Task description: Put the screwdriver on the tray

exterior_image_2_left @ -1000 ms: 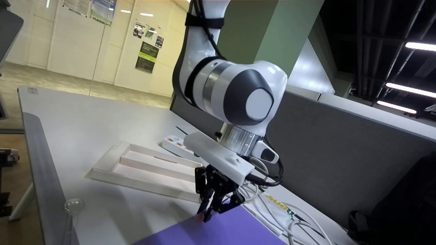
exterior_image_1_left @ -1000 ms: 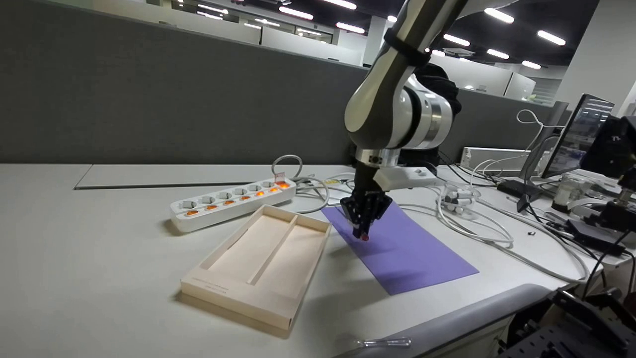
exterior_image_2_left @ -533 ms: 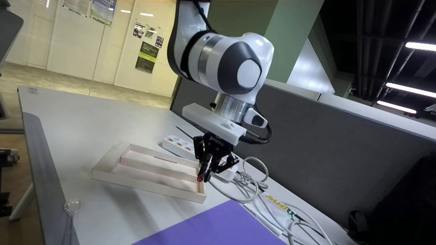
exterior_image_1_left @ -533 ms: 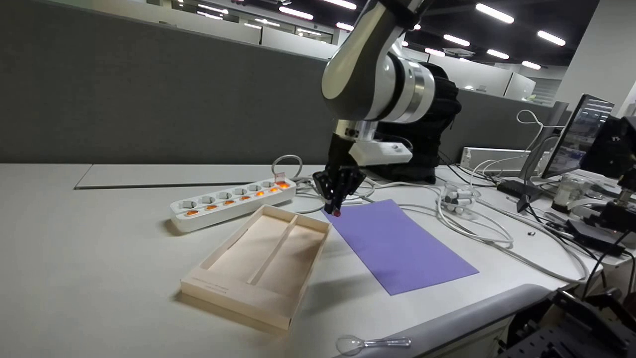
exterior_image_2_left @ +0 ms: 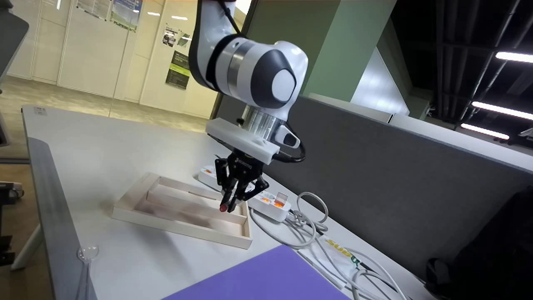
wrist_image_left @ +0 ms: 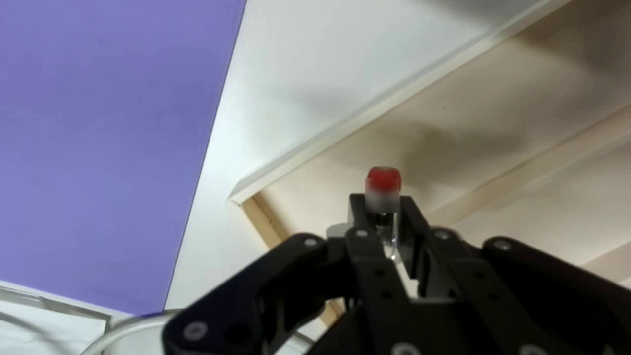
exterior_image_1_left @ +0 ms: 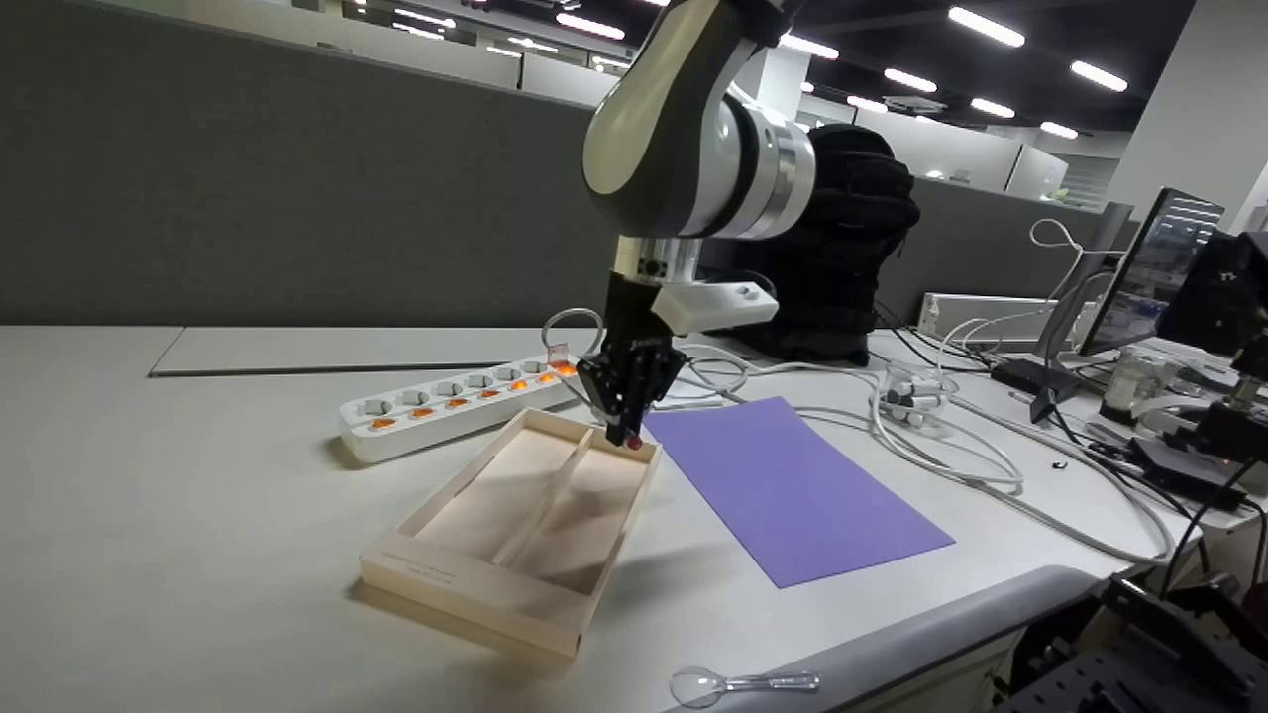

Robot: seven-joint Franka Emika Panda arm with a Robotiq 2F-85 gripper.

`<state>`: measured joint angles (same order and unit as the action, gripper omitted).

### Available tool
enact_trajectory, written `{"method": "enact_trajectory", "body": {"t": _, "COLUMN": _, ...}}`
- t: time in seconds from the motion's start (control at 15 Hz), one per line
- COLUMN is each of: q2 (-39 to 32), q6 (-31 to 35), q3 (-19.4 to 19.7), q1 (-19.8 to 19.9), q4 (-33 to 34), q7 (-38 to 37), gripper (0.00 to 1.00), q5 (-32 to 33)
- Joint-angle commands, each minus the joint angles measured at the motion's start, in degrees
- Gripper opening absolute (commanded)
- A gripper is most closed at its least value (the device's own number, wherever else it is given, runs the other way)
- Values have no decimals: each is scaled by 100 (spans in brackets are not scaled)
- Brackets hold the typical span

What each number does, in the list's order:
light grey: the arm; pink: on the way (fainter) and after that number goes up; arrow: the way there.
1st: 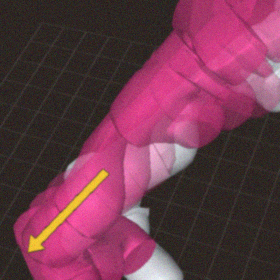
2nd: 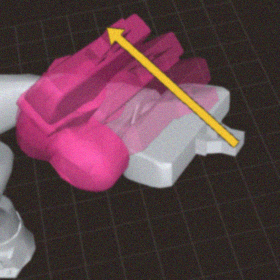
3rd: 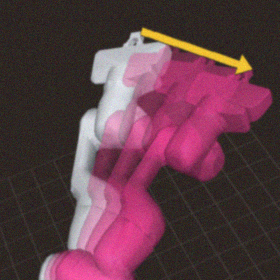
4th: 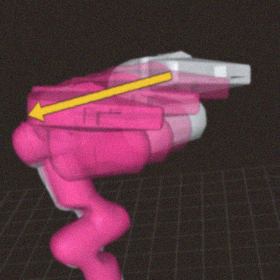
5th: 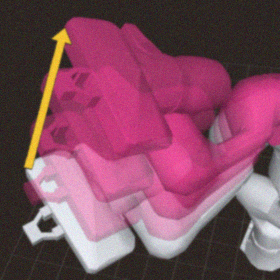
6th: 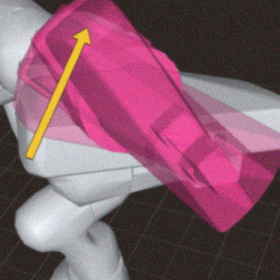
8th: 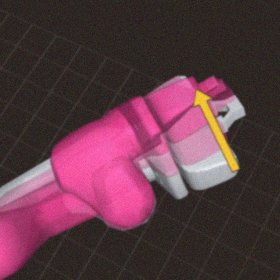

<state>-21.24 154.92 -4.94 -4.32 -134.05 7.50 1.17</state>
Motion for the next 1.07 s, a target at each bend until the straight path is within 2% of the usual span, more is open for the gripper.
{"method": "enact_trajectory", "body": {"t": 0.0, "q2": -288, "q6": 12, "q3": 143, "q1": -136, "q4": 197, "q7": -236, "gripper": 4, "q5": 286}}
{"method": "enact_trajectory", "body": {"t": 0.47, "q2": -780, "q6": 666, "q3": 447, "q1": -403, "q4": 248, "q7": -478, "gripper": 4, "q5": 660}}
{"method": "enact_trajectory", "body": {"t": 0.8, "q2": -841, "q6": 789, "q3": 544, "q1": -509, "q4": 252, "q7": -509, "gripper": 4, "q5": 696}}
{"method": "enact_trajectory", "body": {"t": 0.87, "q2": -831, "q6": 744, "q3": 550, "q1": -509, "q4": 252, "q7": -497, "gripper": 42, "q5": 688}}
{"method": "enact_trajectory", "body": {"t": 0.93, "q2": -818, "q6": 730, "q3": 528, "q1": -485, "q4": 249, "q7": -470, "gripper": 43, "q5": 663}}
{"method": "enact_trajectory", "body": {"t": 1.0, "q2": -798, "q6": 704, "q3": 512, "q1": -462, "q4": 241, "q7": -452, "gripper": 49, "q5": 644}}
